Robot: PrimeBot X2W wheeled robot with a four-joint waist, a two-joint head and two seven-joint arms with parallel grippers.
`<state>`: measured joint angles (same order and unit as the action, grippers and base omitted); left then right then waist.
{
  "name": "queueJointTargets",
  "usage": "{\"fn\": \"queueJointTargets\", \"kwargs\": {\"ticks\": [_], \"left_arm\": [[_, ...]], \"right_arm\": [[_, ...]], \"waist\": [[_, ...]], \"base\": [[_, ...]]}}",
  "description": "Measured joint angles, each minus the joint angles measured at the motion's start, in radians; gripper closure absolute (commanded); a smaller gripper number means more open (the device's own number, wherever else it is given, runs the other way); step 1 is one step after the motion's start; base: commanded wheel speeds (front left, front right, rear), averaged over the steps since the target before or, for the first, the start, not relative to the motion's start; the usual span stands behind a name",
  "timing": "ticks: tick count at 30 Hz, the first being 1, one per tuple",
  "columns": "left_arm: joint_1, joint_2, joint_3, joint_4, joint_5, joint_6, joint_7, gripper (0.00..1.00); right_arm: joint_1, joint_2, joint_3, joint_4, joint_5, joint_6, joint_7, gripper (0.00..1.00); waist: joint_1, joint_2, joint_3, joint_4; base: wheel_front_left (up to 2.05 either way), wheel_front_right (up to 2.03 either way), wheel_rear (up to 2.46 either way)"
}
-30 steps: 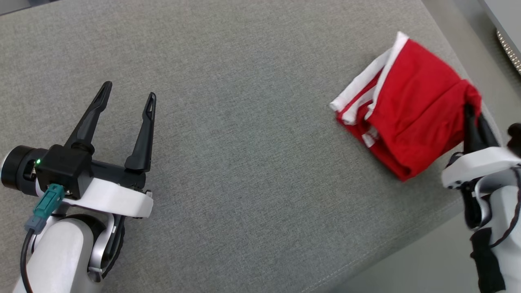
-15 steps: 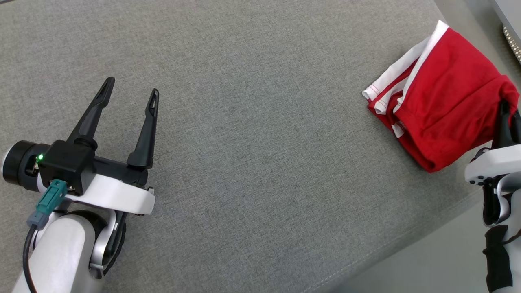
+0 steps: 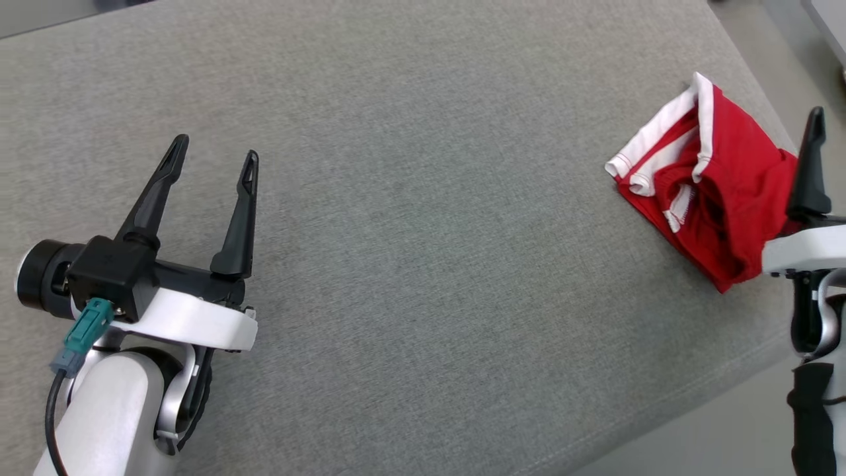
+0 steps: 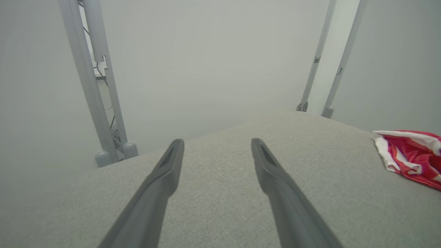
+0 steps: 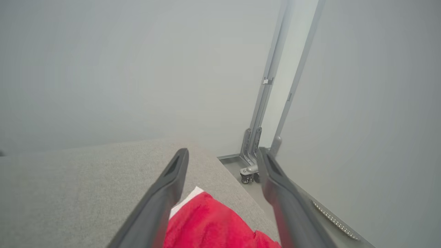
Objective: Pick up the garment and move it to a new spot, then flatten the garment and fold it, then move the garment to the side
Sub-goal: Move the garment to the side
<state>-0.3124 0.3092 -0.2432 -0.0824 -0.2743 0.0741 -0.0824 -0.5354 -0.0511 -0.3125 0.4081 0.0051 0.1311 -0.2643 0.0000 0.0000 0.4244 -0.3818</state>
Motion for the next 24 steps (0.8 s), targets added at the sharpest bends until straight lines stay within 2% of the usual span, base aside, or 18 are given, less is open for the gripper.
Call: {"fn": "queueJointTargets", "kwargs": {"ticks": [4, 10, 17, 24], "left_arm": [[0.002, -0.016, 0.005, 0.012, -0.008, 0.015, -0.027, 0.0], [0.028, -0.046, 0.027, 0.039, -0.035, 0.042, -0.082, 0.0], [0.071, -0.067, 0.058, 0.064, -0.073, 0.055, -0.125, 0.0], [0.144, -0.078, 0.065, 0.087, -0.095, 0.059, -0.144, 0.0]], "right_arm": [[0.053, 0.002, 0.11, -0.123, 0.078, 0.0, 0.0, 0.0], [0.116, 0.003, 0.227, -0.239, 0.113, 0.0, 0.0, 0.0], [0.164, 0.004, 0.298, -0.286, 0.112, 0.0, 0.002, 0.0], [0.228, 0.004, 0.334, -0.278, 0.134, 0.0, 0.054, 0.0]], "waist": [[0.0, 0.0001, -0.022, 0.036], [0.0, 0.0, -0.063, 0.109], [0.0, 0.0, -0.121, 0.204], [0.0, 0.0, -0.201, 0.275]], "base": [[0.0, 0.0, 0.0], [0.0, 0.0, 0.0], [0.0, 0.0, 0.0], [0.0, 0.0, 0.0]]}}
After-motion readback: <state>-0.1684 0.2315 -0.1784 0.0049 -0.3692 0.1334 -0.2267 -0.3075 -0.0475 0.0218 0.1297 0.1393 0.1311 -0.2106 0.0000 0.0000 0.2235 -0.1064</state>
